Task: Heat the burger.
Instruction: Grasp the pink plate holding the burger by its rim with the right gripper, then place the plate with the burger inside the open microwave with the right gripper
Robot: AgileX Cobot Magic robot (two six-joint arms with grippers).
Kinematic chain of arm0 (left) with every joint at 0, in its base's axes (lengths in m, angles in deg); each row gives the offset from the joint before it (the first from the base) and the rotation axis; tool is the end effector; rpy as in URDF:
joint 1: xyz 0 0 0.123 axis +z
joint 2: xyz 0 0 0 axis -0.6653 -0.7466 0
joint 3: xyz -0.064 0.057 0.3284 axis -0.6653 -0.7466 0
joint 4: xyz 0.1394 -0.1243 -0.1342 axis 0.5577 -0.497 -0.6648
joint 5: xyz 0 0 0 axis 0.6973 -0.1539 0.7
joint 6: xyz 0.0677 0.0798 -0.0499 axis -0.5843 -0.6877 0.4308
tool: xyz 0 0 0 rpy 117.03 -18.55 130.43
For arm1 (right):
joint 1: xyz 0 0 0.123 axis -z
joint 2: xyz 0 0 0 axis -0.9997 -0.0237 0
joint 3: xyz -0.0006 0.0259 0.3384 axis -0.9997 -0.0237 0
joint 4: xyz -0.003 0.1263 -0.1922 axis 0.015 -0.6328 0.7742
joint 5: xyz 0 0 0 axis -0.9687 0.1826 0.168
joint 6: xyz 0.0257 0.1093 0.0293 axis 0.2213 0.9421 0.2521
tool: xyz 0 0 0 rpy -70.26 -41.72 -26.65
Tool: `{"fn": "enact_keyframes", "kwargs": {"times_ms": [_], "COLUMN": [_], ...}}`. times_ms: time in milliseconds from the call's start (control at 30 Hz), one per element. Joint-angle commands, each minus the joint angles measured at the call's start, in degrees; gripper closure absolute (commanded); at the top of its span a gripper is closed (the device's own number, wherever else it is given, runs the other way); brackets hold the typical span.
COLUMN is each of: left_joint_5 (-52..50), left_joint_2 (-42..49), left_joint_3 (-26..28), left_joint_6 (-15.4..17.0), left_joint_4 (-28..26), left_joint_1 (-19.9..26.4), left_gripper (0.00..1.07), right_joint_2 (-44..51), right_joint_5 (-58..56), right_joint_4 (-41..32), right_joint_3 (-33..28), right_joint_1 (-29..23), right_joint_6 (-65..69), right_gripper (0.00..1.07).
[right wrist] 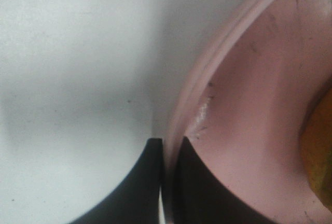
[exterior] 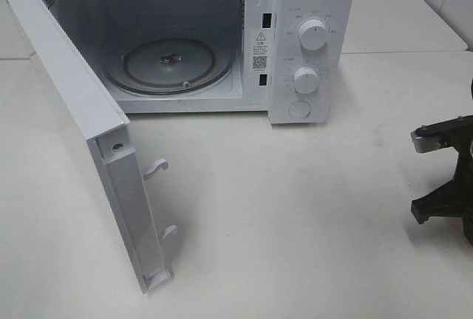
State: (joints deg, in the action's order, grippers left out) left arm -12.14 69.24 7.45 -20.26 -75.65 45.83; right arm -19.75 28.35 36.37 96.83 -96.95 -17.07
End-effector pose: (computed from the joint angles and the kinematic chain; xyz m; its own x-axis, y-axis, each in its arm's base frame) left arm -0.0601 -0.0153 0.2576 -0.4531 -0.0514 -0.8900 0.0031 0.9982 -0.0592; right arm 0.2530 0.0110 0.1710 -0.9945 -0.0985 -0.0364 -0.0881 0.9715 -0.2199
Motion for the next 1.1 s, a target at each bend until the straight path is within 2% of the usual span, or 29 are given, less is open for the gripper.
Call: {"fn": "enact_keyframes", "kwargs": {"times_ms": [33, 100, 467, 833, 1100], "left_joint_5": [-0.92, -0.92, -0.92, -0.92, -0.92], "left_joint_2": [0.92, 0.92, 0.92, 0.92, 0.92], "left_joint_3": [-0.11, -0.11, -0.11, -0.11, -0.11], "left_joint_6": [0.00, 0.00, 0.00, 0.00, 0.00], "left_joint_4": [-0.46, -0.46, -0.40, -0.40, -0.40], "left_joint_1": [0.29, 0.29, 0.29, 0.29, 0.29], "left_gripper": [0.05, 0.05, 0.05, 0.05, 0.05], "right_joint_2": [0.97, 2.29, 5.90, 10.14, 14.38], "right_joint_5": [-2.52, -5.21, -12.26, -16.84, -20.91], "right_joint_4": [2.35, 6.42, 13.29, 14.90, 14.95], "right_joint_3": [-0.63, -0.80, -0.80, -0.80, -0.80], "right_joint_1": [-1.49, -3.84, -9.74, -13.98, -20.17], "right_joint_6": [4.07, 7.79, 12.38, 12.20, 9.45], "right_gripper": [1.07, 1.07, 1.07, 1.07, 1.07]}}
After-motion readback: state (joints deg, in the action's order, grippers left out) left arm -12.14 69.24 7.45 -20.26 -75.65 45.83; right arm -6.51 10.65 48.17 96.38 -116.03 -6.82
